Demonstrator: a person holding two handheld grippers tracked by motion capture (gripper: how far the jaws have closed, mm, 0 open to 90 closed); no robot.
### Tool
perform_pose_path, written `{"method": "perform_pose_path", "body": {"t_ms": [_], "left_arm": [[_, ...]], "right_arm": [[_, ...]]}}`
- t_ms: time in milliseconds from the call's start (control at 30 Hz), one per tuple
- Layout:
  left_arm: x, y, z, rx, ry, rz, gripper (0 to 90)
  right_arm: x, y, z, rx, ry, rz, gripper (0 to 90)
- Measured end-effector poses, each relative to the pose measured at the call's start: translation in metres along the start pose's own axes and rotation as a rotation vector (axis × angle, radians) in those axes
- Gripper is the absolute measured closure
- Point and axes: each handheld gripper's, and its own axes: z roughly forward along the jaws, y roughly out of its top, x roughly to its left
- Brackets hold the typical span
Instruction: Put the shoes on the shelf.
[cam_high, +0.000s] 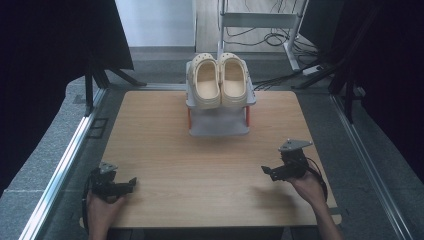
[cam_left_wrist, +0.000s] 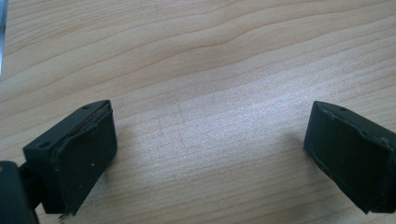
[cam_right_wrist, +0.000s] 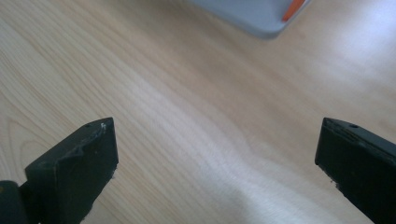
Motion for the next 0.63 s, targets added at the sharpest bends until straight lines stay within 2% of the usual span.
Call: {"method": "perform_pose_path", "body": {"t_ms": [300,400,467,533,633], "left_arm": [[0.0,0.0,0.0,0.0,0.0,0.0,2.4],[0.0,0.0,0.0,0.0,0.0,0.0,2.4],[0.0,0.0,0.0,0.0,0.0,0.0,2.4],[0.0,0.0,0.0,0.0,0.0,0.0,2.4],[-0.001,0.0,0.0,0.001,0.002,0.001,2.5]], "right_arm": [[0.007,-0.039,0.031,0.028,-0.013,0.042,0.0],[0.008,-0.044,0.035,0.03,-0.021,0.043,0.0],[0.009,-0.049,0.039,0.05,-0.026,0.037,0.0],[0.008,-0.051,0.04,0.039,-0.012,0.074,0.0],[0.008,-0.052,0.04,0.039,-0.013,0.076,0.0]]}}
